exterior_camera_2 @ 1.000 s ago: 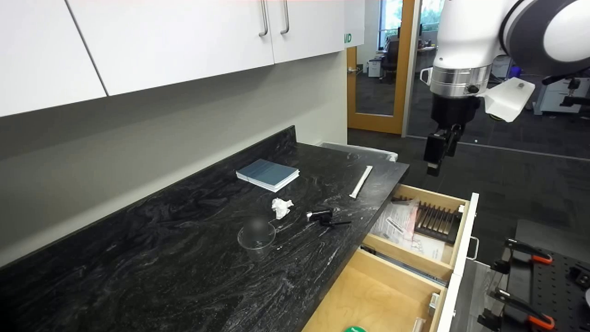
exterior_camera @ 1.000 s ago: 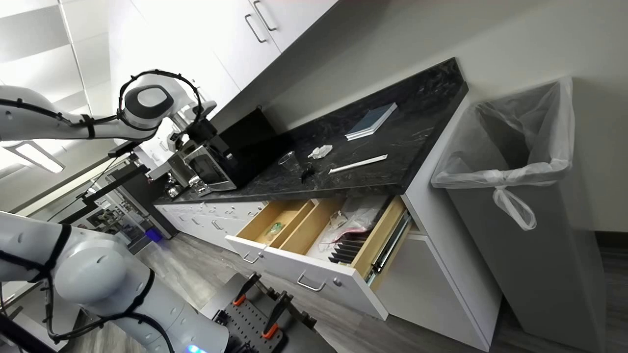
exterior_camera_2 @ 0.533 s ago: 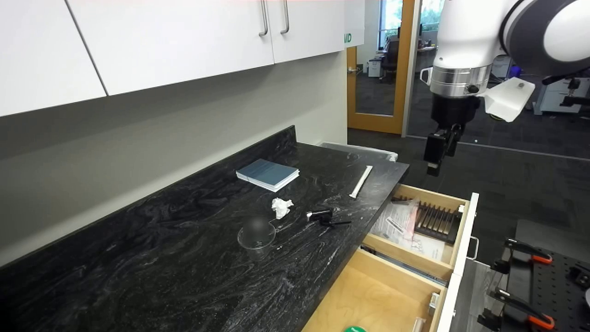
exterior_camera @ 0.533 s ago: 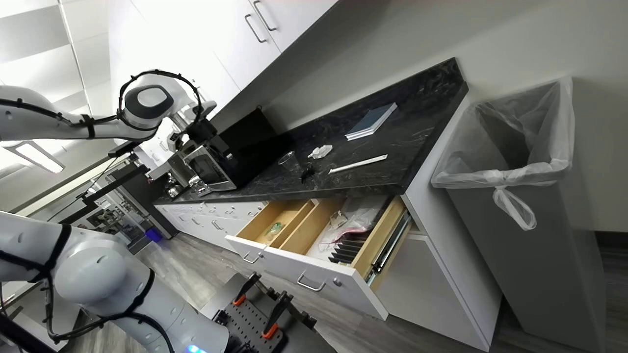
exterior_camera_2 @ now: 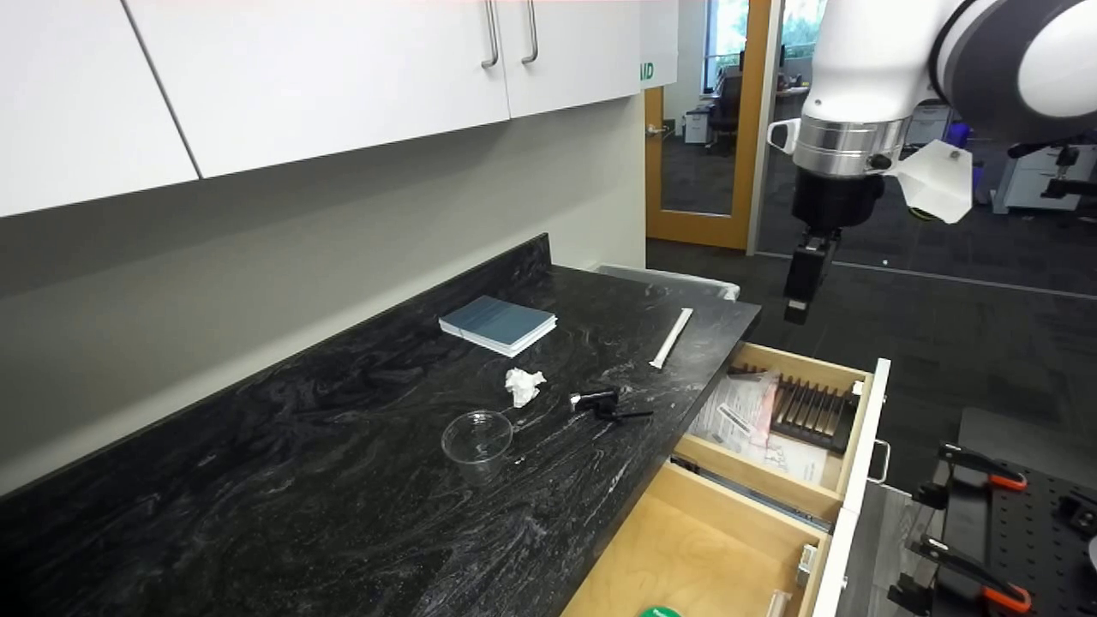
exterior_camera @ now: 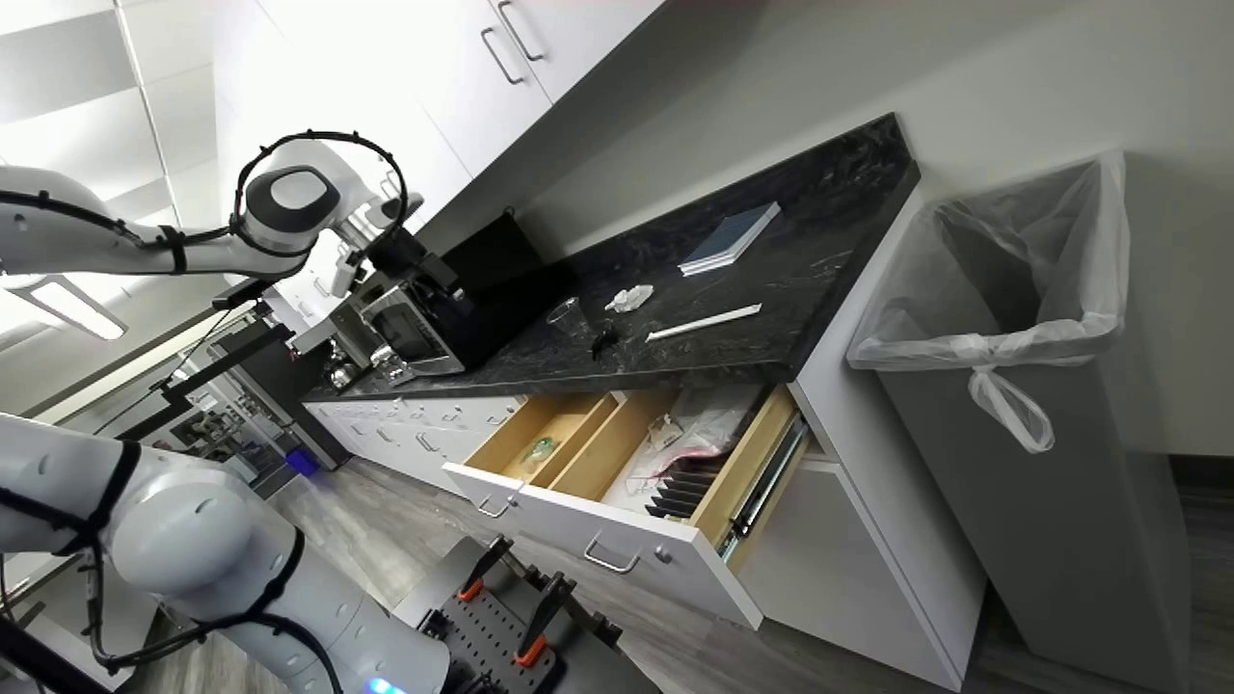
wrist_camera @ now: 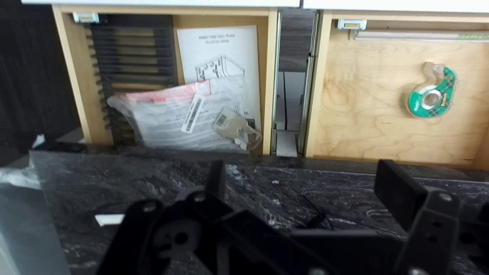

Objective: Move the black thing slightly to the right

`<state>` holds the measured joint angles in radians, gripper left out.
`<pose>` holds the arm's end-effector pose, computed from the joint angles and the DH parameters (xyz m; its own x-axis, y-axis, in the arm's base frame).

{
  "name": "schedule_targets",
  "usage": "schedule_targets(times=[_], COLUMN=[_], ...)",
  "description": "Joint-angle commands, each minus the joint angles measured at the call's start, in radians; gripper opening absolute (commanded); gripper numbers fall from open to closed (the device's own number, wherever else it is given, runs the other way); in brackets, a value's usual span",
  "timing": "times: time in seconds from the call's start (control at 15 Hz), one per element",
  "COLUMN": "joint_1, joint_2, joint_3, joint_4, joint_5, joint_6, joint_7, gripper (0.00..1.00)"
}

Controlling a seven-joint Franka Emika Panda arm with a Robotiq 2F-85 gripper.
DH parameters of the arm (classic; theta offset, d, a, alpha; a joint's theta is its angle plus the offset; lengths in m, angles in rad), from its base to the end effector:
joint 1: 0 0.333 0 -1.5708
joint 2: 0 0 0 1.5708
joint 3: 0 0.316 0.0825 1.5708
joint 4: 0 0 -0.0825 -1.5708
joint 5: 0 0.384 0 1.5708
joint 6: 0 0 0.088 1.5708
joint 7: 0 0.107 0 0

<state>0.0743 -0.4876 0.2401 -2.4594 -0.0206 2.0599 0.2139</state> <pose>0.3885 0.1299 0.4724 0.9907 0.0917 0.1004 0.0804 -0.9905 0.1114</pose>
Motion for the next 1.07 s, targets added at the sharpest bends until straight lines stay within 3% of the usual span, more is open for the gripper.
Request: schedule_targets(times=[0.0,0.2,0.47,0.53,1.0], joint_1=[0.026,0.038,0.058,0.048,0.051], joint_2=[0.128,0.262,0.456,0.348,0.409], joint_3=[-0.046,-0.079,-0.131,-0.117,-0.118], joint_4=[0.120,0.234,0.402,0.293,0.332], joint_5=[-0.057,-0.081,-0.009,-0.039,-0.038], joint_6=[0.072,0.142,0.161,0.170,0.184], joint_7=[-0.169,-0.336,-0.613,-0.509,-0.518], gripper=[1.00,1.00,1.00,1.00,1.00])
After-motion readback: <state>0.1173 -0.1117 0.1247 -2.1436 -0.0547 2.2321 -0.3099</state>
